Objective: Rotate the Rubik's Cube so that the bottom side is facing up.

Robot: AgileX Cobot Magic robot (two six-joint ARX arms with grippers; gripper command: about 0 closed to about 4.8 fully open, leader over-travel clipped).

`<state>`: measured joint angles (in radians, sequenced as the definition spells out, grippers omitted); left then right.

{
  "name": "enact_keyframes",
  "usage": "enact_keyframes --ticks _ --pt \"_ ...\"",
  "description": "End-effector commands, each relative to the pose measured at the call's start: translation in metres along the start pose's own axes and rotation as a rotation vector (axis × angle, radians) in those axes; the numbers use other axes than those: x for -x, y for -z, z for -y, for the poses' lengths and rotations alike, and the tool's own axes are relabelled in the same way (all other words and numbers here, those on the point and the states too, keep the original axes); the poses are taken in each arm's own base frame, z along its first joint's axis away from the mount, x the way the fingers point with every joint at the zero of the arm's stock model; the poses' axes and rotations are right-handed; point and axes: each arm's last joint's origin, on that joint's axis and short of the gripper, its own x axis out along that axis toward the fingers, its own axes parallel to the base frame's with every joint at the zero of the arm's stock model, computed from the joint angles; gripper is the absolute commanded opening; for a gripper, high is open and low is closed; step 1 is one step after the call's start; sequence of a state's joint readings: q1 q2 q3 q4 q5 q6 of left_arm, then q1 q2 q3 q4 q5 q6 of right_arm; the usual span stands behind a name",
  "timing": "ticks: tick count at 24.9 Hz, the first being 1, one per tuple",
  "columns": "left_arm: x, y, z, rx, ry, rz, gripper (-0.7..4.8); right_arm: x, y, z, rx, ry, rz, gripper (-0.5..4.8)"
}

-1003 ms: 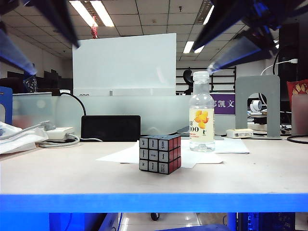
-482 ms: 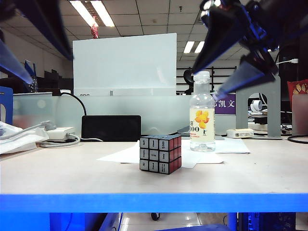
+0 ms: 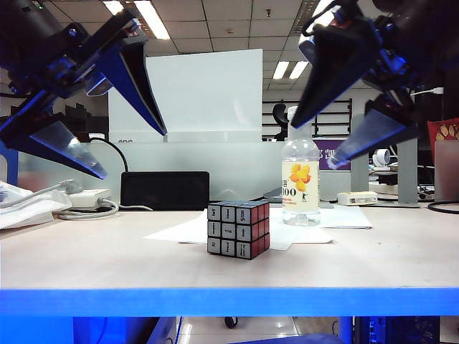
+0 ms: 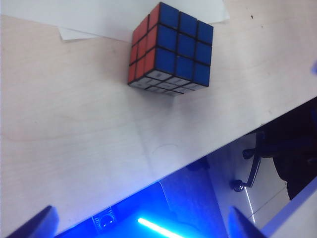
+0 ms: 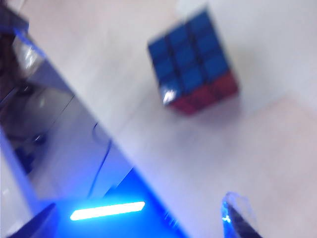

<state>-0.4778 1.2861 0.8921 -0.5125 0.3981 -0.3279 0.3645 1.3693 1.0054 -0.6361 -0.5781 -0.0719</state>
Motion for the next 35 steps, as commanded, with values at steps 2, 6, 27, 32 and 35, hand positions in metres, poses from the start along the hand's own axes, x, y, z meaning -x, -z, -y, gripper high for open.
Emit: enact_keyframes --ticks 2,6,27,32,35 --pt "0.004 -0.003 0.002 -0.043 0.012 0.032 4.44 -0.009 -0.013 0.001 0.034 -0.004 0.076 4.18" --pt "0.004 -0.007 0.003 -0.070 0.020 0.071 4.27 -0.031 -0.013 0.006 0.020 -0.023 0.031 4.18" --pt "0.003 -0.003 0.002 -0.078 0.015 0.028 4.27 -0.084 -0.052 0.009 0.215 0.014 0.024 4.19" --pt "0.003 -0.002 0.002 -0.075 0.012 0.020 4.27 -0.099 -0.059 0.017 0.250 0.029 -0.133 4.19" --pt "0.003 -0.001 0.002 -0.073 0.011 0.016 4.27 -0.097 -0.059 0.017 0.275 0.046 -0.181 4.19"
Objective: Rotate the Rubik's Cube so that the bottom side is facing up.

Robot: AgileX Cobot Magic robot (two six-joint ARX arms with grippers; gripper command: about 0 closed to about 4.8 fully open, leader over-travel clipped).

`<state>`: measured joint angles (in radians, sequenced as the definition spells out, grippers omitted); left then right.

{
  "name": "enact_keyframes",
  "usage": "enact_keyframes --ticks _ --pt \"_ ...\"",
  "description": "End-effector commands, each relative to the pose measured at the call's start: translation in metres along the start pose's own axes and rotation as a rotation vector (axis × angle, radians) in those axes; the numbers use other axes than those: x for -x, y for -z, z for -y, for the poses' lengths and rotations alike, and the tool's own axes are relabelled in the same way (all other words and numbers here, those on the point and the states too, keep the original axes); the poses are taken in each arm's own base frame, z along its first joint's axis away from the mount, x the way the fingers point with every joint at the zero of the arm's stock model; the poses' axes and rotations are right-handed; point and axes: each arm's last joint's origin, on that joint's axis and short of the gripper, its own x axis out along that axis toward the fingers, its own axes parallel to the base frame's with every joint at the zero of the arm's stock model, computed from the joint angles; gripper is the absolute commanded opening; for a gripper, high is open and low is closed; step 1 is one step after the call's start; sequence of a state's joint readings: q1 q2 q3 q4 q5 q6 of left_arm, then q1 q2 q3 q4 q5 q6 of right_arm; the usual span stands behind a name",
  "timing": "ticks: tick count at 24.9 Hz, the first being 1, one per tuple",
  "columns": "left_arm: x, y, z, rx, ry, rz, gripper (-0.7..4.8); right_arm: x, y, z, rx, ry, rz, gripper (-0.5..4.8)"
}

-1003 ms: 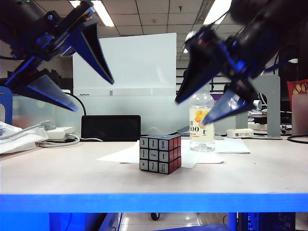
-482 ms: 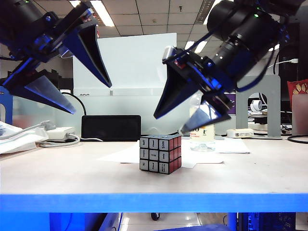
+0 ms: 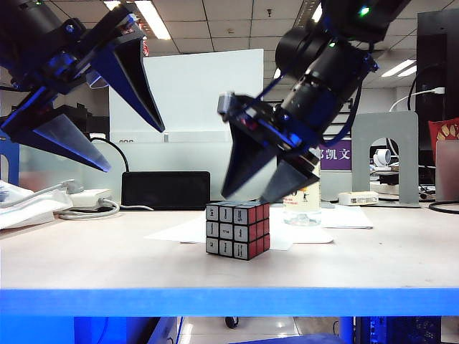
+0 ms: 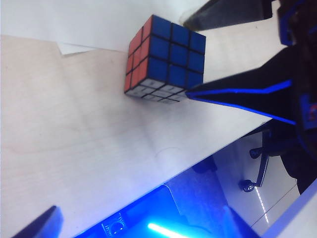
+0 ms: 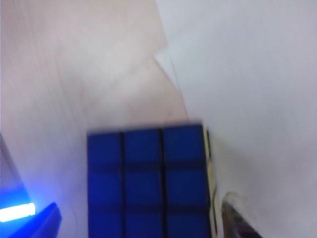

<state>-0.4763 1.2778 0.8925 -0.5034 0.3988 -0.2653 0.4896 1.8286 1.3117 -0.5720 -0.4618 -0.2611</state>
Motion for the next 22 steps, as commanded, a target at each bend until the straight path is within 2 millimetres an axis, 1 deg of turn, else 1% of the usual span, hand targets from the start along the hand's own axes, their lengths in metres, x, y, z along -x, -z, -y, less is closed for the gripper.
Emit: enact_keyframes --ticks 1,5,13,16,22 --pt "0.001 0.000 0.001 -0.004 0.006 -0.002 4.27 0.006 -0.001 -0.002 0.040 0.018 -0.051 4.19" --pt "0.001 0.000 0.001 -0.008 0.005 -0.001 4.27 0.010 -0.004 -0.004 0.050 -0.002 -0.044 4.19" --pt "0.001 0.000 0.001 -0.008 0.005 -0.001 4.27 -0.001 -0.009 -0.021 0.109 -0.013 -0.058 4.19" --pt "0.001 0.000 0.001 -0.024 0.006 -0.002 4.27 -0.007 -0.011 -0.028 0.142 0.031 -0.068 4.19" --pt "0.001 0.000 0.001 -0.024 0.005 -0.005 4.27 -0.017 -0.010 -0.025 0.092 0.068 -0.088 4.19"
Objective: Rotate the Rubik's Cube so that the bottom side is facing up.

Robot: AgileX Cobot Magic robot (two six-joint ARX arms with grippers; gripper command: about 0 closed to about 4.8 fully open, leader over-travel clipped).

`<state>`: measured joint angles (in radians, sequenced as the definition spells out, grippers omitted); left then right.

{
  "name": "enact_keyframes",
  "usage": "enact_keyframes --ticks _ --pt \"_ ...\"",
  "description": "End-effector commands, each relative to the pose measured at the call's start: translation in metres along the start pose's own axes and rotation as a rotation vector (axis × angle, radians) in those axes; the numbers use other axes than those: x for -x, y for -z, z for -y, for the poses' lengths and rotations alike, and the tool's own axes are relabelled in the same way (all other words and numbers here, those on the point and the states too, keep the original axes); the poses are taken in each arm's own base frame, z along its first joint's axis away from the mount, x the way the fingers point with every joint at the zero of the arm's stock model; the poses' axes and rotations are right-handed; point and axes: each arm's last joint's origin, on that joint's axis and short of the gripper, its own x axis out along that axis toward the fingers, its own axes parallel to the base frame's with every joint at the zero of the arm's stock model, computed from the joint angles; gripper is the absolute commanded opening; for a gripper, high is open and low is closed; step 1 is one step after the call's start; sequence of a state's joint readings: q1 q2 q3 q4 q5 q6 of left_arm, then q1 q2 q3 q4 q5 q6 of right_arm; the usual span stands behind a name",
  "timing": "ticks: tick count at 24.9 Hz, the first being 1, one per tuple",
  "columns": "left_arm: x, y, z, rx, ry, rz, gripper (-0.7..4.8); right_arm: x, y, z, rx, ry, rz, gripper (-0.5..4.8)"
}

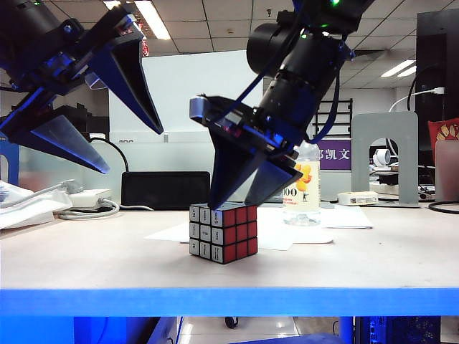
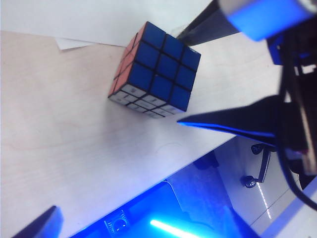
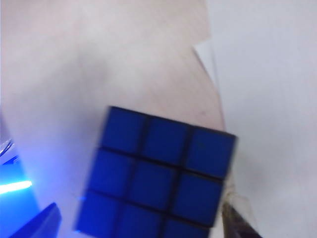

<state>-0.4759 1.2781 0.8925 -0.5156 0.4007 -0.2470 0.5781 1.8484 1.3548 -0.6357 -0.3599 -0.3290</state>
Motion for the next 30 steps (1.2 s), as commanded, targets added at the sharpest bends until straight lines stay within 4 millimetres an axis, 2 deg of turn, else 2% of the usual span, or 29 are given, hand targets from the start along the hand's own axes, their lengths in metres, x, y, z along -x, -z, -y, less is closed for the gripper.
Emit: enact_keyframes --ticks 1,6,13,27,28,30 --pt "0.001 -0.001 0.001 -0.011 0.006 0.007 4.27 -0.006 0.000 0.002 -0.041 0.024 -0.012 4.19" --pt "0.001 -0.001 0.001 -0.012 0.006 0.007 4.27 -0.017 -0.003 -0.001 -0.072 0.021 -0.005 4.19" --pt "0.001 -0.001 0.001 -0.014 0.005 0.003 4.27 -0.018 -0.011 -0.004 -0.088 0.040 0.060 4.18" --pt "0.001 -0.001 0.001 -0.036 0.004 0.003 4.27 -0.033 -0.006 -0.006 -0.100 0.032 0.006 4.16" --pt "0.001 -0.001 0.001 -0.038 0.005 0.003 4.27 -0.033 -0.006 -0.006 -0.100 0.032 0.005 4.07" --pt "0.001 -0.001 0.001 -0.040 0.004 0.003 4.27 -0.033 -0.007 -0.006 -0.099 0.031 0.006 3.46"
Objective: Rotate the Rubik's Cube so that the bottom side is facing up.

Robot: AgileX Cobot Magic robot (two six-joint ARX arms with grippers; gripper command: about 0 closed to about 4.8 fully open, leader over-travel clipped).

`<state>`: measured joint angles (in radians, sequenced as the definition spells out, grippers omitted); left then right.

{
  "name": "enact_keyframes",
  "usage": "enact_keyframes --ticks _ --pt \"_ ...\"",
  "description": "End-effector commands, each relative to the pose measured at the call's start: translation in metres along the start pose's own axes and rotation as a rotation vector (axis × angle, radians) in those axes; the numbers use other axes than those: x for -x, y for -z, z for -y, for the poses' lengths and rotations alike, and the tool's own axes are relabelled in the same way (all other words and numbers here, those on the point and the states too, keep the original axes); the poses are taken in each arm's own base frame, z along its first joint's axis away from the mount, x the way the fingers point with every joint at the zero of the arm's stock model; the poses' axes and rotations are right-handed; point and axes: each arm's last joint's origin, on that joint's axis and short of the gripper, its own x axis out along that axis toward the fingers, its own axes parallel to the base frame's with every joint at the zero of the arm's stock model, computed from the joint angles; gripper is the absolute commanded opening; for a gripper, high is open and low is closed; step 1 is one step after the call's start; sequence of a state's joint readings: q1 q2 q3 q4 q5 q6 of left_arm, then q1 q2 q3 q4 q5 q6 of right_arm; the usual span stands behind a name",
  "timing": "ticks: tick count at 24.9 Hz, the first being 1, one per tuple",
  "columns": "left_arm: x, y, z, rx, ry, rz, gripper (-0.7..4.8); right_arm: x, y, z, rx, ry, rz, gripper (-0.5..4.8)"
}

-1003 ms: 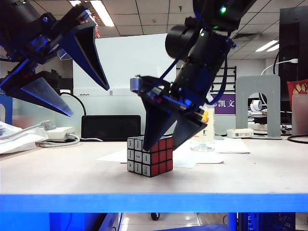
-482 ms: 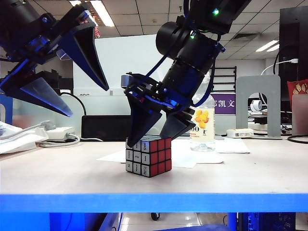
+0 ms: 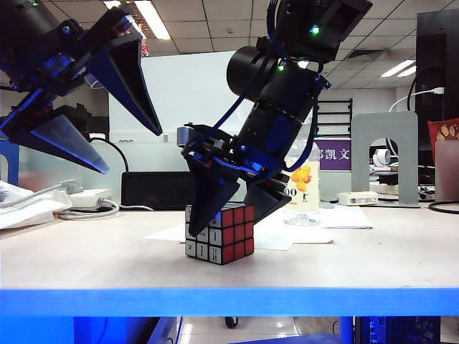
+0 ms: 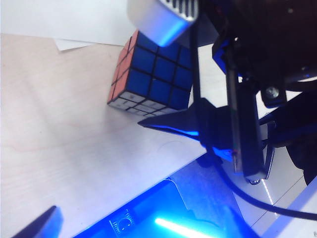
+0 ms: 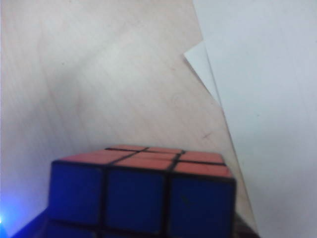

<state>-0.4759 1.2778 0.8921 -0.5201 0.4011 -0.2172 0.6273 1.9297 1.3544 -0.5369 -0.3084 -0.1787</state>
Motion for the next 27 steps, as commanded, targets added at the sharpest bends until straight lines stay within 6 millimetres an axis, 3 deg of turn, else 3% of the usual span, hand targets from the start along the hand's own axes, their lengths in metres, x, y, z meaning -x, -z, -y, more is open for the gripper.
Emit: enact_keyframes --ticks 1,2,15,20,27 --pt "0.001 -0.001 0.001 -0.013 0.005 0.007 4.27 0.001 -0.002 -0.001 0.003 0.002 0.012 2.96" --pt "0.001 -0.001 0.001 -0.013 0.005 0.007 4.27 0.001 -0.002 -0.001 0.003 0.002 0.011 2.70" --pt "0.001 -0.002 -0.001 -0.083 -0.048 0.020 4.28 0.003 0.005 0.000 -0.061 -0.053 -0.044 2.70" --pt "0.007 -0.005 -0.015 -0.043 -0.096 0.046 4.28 0.008 0.005 0.009 -0.177 -0.130 -0.016 2.70" --pt "0.023 -0.010 -0.041 0.079 -0.111 0.104 4.27 0.031 -0.006 0.018 -0.293 -0.210 0.126 2.70"
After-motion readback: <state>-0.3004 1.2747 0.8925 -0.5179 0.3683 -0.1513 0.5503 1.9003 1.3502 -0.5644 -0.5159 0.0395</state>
